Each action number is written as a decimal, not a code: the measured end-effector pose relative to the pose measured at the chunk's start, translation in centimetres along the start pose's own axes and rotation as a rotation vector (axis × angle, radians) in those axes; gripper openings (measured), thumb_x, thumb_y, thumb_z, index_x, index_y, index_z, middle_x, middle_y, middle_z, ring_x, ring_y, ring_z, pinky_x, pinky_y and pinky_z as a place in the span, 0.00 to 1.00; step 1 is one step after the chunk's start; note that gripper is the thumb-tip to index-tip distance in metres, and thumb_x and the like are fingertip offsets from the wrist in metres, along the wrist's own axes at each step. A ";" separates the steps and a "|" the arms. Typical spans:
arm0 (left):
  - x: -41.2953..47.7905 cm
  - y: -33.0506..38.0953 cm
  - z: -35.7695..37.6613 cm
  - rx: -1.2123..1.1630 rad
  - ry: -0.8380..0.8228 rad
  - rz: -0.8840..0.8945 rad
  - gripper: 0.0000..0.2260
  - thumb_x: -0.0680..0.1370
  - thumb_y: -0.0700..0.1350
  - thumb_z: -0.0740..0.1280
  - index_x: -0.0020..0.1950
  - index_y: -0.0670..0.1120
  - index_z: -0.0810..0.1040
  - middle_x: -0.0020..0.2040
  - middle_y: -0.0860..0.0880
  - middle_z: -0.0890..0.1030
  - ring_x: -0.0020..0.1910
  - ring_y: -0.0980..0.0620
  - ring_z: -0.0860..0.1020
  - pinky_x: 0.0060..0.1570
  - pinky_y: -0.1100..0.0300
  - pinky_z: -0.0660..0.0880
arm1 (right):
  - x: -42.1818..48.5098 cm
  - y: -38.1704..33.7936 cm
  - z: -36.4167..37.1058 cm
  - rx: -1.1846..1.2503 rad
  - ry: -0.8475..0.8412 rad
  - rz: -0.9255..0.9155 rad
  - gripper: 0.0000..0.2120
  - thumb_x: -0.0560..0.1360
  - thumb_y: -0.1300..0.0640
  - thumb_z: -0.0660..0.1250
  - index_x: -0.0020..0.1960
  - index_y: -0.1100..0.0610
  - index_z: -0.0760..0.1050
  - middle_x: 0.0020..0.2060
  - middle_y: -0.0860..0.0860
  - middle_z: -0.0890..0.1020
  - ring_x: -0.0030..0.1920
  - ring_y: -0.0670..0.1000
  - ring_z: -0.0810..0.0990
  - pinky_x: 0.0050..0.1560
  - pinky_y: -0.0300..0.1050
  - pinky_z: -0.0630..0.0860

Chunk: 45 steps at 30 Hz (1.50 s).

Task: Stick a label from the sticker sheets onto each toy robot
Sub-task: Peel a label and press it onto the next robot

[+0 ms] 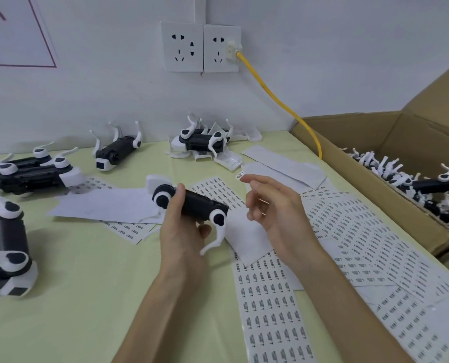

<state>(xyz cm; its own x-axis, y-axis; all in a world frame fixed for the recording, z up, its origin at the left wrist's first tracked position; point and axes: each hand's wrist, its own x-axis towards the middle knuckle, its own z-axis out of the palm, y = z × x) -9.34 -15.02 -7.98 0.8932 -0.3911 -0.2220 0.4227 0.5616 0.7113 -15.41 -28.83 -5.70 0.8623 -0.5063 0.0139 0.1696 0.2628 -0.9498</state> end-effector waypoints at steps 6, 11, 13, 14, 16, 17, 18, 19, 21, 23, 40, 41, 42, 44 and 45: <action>-0.3 -0.3 0.3 -0.053 -0.080 0.087 0.07 0.78 0.50 0.65 0.44 0.48 0.77 0.38 0.50 0.80 0.38 0.53 0.76 0.40 0.59 0.73 | -0.6 0.1 0.7 -0.046 -0.121 -0.038 0.15 0.72 0.57 0.71 0.58 0.55 0.82 0.39 0.54 0.82 0.29 0.53 0.79 0.34 0.41 0.76; -0.4 -0.4 -0.1 -0.141 -0.140 0.043 0.12 0.77 0.54 0.70 0.57 0.50 0.83 0.58 0.45 0.84 0.57 0.47 0.81 0.71 0.44 0.73 | -1.1 0.5 1.7 0.008 -0.137 -0.105 0.15 0.72 0.58 0.69 0.58 0.57 0.82 0.36 0.54 0.80 0.29 0.51 0.74 0.36 0.40 0.75; -0.4 -0.4 -0.1 -0.208 -0.132 0.045 0.07 0.76 0.52 0.72 0.53 0.53 0.86 0.61 0.44 0.82 0.60 0.47 0.80 0.75 0.39 0.67 | -1.5 0.6 2.0 0.140 -0.182 -0.047 0.15 0.72 0.58 0.66 0.57 0.57 0.83 0.32 0.54 0.75 0.25 0.49 0.67 0.29 0.40 0.69; -0.4 -0.4 -0.1 -0.221 -0.126 0.064 0.05 0.76 0.51 0.73 0.49 0.54 0.87 0.61 0.45 0.82 0.60 0.47 0.80 0.76 0.38 0.67 | -1.7 0.7 2.2 0.215 -0.217 0.001 0.15 0.72 0.57 0.66 0.56 0.57 0.84 0.30 0.53 0.72 0.24 0.48 0.64 0.26 0.39 0.65; -0.2 -0.5 -0.2 -0.239 -0.083 0.049 0.08 0.74 0.50 0.74 0.51 0.51 0.87 0.66 0.42 0.81 0.66 0.45 0.79 0.75 0.38 0.67 | -2.2 1.1 2.9 0.353 -0.307 0.122 0.16 0.72 0.57 0.65 0.57 0.58 0.84 0.27 0.52 0.70 0.21 0.46 0.62 0.23 0.39 0.59; -0.2 -0.5 -0.3 -0.244 -0.063 0.019 0.16 0.74 0.51 0.74 0.59 0.47 0.85 0.69 0.39 0.79 0.69 0.42 0.78 0.72 0.38 0.70 | -2.5 1.4 3.2 0.403 -0.350 0.178 0.17 0.72 0.57 0.65 0.58 0.58 0.84 0.26 0.52 0.70 0.20 0.46 0.62 0.21 0.38 0.59; -0.3 -0.5 -0.3 -0.236 -0.057 -0.033 0.22 0.74 0.53 0.74 0.66 0.46 0.81 0.70 0.37 0.78 0.68 0.40 0.79 0.64 0.39 0.76 | -2.9 1.8 3.5 0.434 -0.382 0.224 0.18 0.71 0.57 0.65 0.58 0.59 0.84 0.25 0.51 0.70 0.19 0.45 0.62 0.20 0.37 0.59; -0.5 -0.3 -0.2 -0.225 -0.070 -0.069 0.22 0.76 0.55 0.72 0.67 0.49 0.82 0.67 0.36 0.81 0.62 0.40 0.83 0.51 0.44 0.82 | -3.2 2.2 3.9 0.446 -0.400 0.260 0.18 0.71 0.58 0.66 0.59 0.59 0.83 0.25 0.51 0.70 0.19 0.45 0.61 0.19 0.36 0.59; -0.9 0.1 -0.1 -0.207 -0.153 -0.098 0.13 0.78 0.59 0.69 0.56 0.57 0.87 0.49 0.43 0.86 0.41 0.48 0.86 0.32 0.56 0.81 | -3.6 2.8 4.4 0.451 -0.407 0.315 0.20 0.71 0.59 0.65 0.61 0.59 0.83 0.24 0.51 0.70 0.18 0.44 0.61 0.19 0.36 0.58; -0.9 0.3 -0.1 -0.231 -0.187 -0.063 0.16 0.79 0.59 0.66 0.42 0.52 0.88 0.43 0.49 0.85 0.40 0.51 0.85 0.35 0.58 0.81 | -3.8 3.1 4.6 0.464 -0.390 0.349 0.21 0.71 0.59 0.65 0.63 0.58 0.82 0.25 0.51 0.70 0.18 0.44 0.61 0.18 0.36 0.59; -0.9 -0.3 -0.2 -0.068 -0.160 -0.035 0.18 0.75 0.53 0.73 0.61 0.49 0.74 0.36 0.46 0.77 0.39 0.47 0.79 0.34 0.57 0.80 | -3.9 3.2 4.8 0.579 -0.250 0.398 0.23 0.69 0.57 0.66 0.62 0.55 0.83 0.26 0.51 0.68 0.18 0.44 0.59 0.17 0.35 0.55; -0.9 -0.4 -0.2 -0.072 -0.148 -0.028 0.19 0.75 0.53 0.73 0.61 0.49 0.74 0.34 0.46 0.77 0.35 0.48 0.79 0.31 0.58 0.79 | -3.9 3.2 4.9 0.581 -0.248 0.400 0.22 0.69 0.57 0.65 0.62 0.55 0.83 0.26 0.51 0.68 0.18 0.44 0.59 0.17 0.35 0.55; -0.9 -0.5 -0.3 -0.080 -0.135 -0.024 0.19 0.74 0.54 0.74 0.60 0.49 0.75 0.31 0.47 0.77 0.32 0.50 0.79 0.30 0.59 0.79 | -3.9 3.3 4.8 0.582 -0.247 0.401 0.22 0.69 0.57 0.65 0.62 0.55 0.84 0.26 0.51 0.68 0.18 0.44 0.59 0.17 0.35 0.55; -0.8 -0.7 -0.4 -0.092 -0.114 -0.023 0.20 0.73 0.54 0.75 0.60 0.48 0.76 0.29 0.48 0.77 0.29 0.51 0.80 0.29 0.59 0.78 | -3.9 3.3 4.8 0.582 -0.246 0.403 0.22 0.69 0.57 0.65 0.62 0.54 0.84 0.26 0.51 0.68 0.18 0.44 0.59 0.17 0.35 0.56; -0.8 -0.7 -0.4 -0.088 -0.113 -0.026 0.23 0.72 0.54 0.76 0.63 0.48 0.76 0.30 0.48 0.78 0.30 0.51 0.81 0.29 0.59 0.78 | -3.9 3.3 4.9 0.580 -0.246 0.404 0.22 0.69 0.57 0.66 0.62 0.54 0.84 0.26 0.51 0.68 0.18 0.44 0.59 0.17 0.36 0.56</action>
<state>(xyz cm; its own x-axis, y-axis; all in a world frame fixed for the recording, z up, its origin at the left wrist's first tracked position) -10.33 -14.80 -8.57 0.8610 -0.4831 -0.1590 0.4614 0.6105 0.6437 -15.86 -22.03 -7.36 0.9810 -0.0980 -0.1675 -0.0175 0.8150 -0.5791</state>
